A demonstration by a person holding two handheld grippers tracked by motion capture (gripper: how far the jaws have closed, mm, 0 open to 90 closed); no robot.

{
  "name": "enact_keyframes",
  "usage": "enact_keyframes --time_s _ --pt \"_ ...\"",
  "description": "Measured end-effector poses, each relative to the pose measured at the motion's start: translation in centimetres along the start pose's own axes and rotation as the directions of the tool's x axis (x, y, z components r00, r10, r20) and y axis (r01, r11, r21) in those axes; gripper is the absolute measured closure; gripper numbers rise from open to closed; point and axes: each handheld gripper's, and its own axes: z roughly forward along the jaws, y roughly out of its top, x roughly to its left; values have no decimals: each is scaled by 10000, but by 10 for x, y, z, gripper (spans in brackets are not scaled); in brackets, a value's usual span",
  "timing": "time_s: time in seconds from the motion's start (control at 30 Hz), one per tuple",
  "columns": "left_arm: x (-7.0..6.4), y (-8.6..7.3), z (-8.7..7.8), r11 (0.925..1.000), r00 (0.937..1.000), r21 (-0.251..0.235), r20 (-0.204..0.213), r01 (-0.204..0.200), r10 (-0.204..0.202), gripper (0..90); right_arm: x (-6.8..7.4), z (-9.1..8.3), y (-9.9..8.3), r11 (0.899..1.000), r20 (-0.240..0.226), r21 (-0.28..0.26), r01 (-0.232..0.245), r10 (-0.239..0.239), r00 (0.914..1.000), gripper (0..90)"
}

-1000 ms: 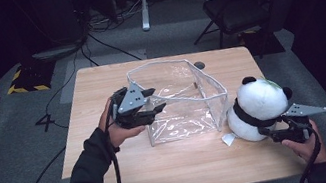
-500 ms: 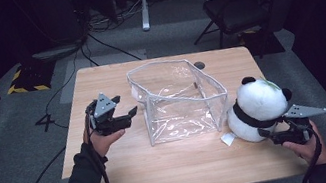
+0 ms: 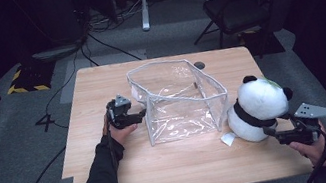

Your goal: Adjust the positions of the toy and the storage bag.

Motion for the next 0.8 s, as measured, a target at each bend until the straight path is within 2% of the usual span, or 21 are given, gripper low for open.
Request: enact_keyframes --time_s 0.07,0.17,0.23,0.33,0.37,0.4,0.43,0.6,0.8 --pt "-1 -1 8 9998 10000 173 26 55 -55 270 0 1 0 10000 14 -12 25 -25 10000 164" --pt "-5 1 14 9981 9991 474 -130 -389 396 270 0 5 -1 10000 78 52 28 -29 10000 155" --pt "-6 5 19 9979 9998 615 47 -197 194 263 0 8 -1 10000 122 28 13 -13 9999 150" --pt "-10 10 27 9968 9997 775 95 -213 207 257 2 11 -1 9999 293 68 73 -75 9995 148" --pt "-11 12 30 9959 9994 843 97 -333 326 257 2 11 -1 9999 293 68 73 -75 9995 148" --pt "-12 13 32 9960 9992 810 65 -389 385 257 2 11 -1 9999 307 79 104 -106 9995 148" --pt "-13 14 34 9964 9995 804 217 -251 234 260 2 10 -1 9999 296 84 136 -138 9995 150" --pt "-15 20 42 9965 9994 817 316 -150 125 266 1 8 -2 9999 237 13 114 -114 9997 159" --pt "-21 27 49 9955 9990 895 337 -319 289 264 2 6 -3 9998 171 20 202 -202 9996 164"
